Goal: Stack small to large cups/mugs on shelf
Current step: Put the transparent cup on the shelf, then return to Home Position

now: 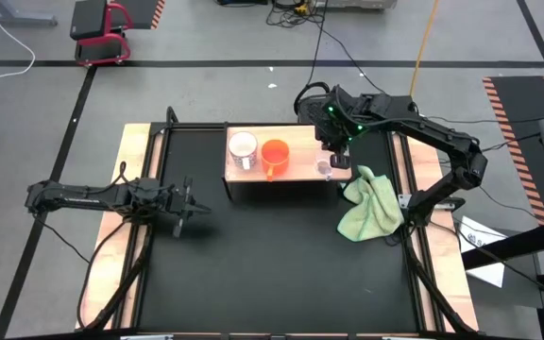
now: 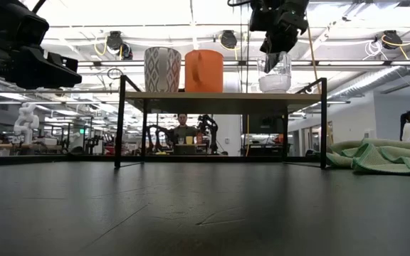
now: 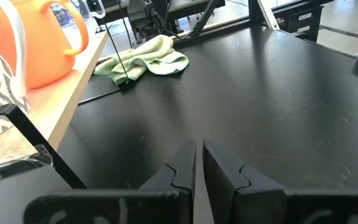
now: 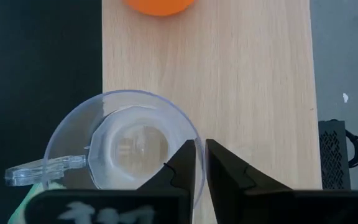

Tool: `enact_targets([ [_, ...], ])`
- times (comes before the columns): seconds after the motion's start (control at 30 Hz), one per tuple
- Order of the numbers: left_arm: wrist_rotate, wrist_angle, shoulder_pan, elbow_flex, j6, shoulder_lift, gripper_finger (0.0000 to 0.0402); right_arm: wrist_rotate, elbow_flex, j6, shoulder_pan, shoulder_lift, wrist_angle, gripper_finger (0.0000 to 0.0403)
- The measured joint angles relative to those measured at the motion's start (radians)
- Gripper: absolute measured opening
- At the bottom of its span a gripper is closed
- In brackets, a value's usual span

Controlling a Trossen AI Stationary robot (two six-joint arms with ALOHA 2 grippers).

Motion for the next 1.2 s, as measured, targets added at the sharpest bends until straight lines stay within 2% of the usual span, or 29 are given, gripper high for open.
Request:
enact_targets([
  [0.57,0.000,0.000,0.000,0.000,0.000,0.000,0.0033,0.002,0.000,0.000,-0.010,-0.024,0.005,0.0117],
  [0.83,-0.001,-0.005,0.001,0.000,0.000,0.000,0.0033,0.001,0.000,-0.006,-0.011,-0.098,0.039,0.0141],
  [0.93,-0.002,-0.005,0.001,0.000,0.003,0.000,0.0033,0.000,0.000,-0.004,-0.010,-0.139,0.059,0.0133],
  [1.03,-0.006,-0.005,0.001,0.000,0.007,0.000,0.0033,-0.025,0.000,-0.005,-0.003,-0.182,0.086,0.0109],
  [1.2,-0.010,-0.005,0.000,0.000,0.010,0.000,0.0028,-0.132,0.000,-0.005,0.022,-0.265,0.117,0.0022],
])
